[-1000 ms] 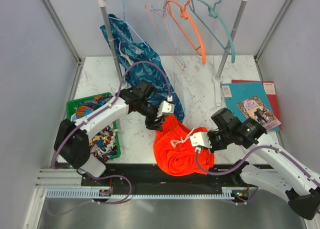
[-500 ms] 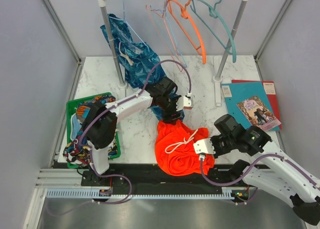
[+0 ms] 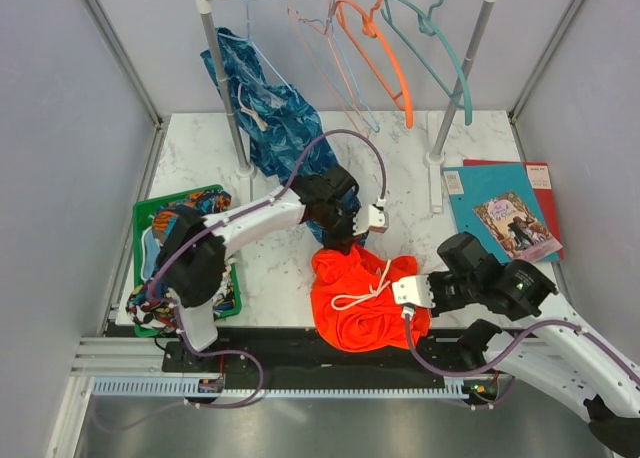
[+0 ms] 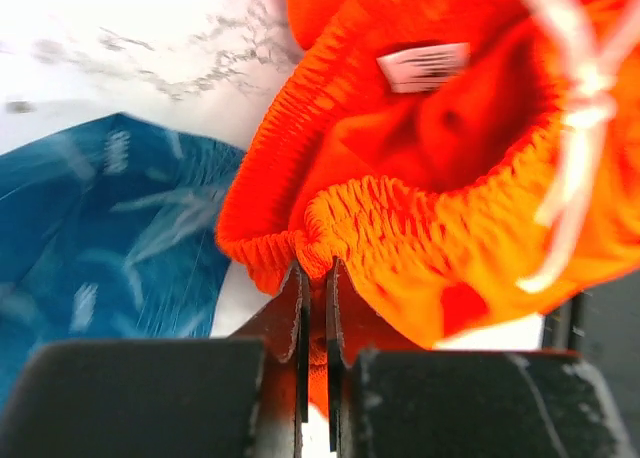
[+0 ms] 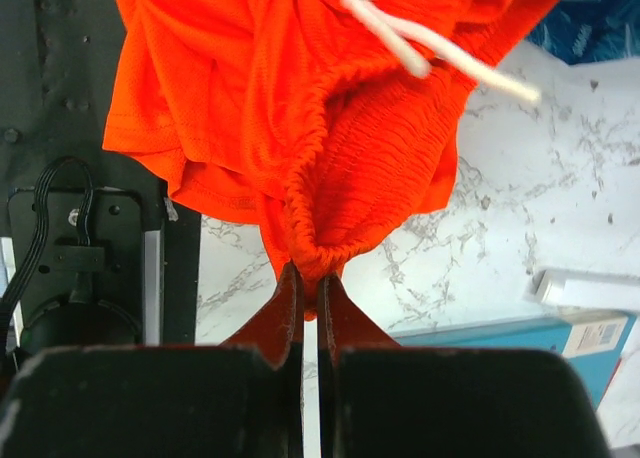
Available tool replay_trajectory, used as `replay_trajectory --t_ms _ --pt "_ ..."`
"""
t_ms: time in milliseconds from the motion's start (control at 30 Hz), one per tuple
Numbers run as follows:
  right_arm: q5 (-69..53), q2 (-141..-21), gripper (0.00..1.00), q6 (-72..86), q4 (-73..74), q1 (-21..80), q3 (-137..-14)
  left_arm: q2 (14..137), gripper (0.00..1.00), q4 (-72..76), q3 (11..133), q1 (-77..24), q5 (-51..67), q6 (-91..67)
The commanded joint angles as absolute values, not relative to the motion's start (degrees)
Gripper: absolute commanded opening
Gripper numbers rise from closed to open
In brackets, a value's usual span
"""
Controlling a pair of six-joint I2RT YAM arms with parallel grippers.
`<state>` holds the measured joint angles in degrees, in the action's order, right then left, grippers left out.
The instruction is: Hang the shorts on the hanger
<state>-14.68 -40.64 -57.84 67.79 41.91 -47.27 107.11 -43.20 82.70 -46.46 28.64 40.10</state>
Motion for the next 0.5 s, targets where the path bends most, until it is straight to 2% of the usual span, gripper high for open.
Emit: replay_trajectory --t_ms 0,100,233,400,467 --pt "-9.4 -40.1 0.0 -44.8 60.2 42.3 -50.7 89.5 0.02 -44.6 82.5 -45.3 30.7 35.4" --pt "-1.8 -42.1 0.0 -39.6 51.4 42.0 -54.8 83.3 0.02 -44.2 84.5 -39.8 30.2 33.8" --pt "1.0 -50.1 0.0 -43.1 44.4 39.6 -65.8 77.9 0.02 -43.8 88.2 -32.6 30.9 36.7" --pt "-10.7 -63.3 0.0 -48.2 44.6 25.2 -85.3 75.9 0.02 -42.6 95.6 -29.2 28.1 40.0" --pt "-11.8 -64.8 0.0 -51.6 44.8 23.3 -87.2 74.0 0.02 -38.8 95.8 -28.7 24.8 40.4"
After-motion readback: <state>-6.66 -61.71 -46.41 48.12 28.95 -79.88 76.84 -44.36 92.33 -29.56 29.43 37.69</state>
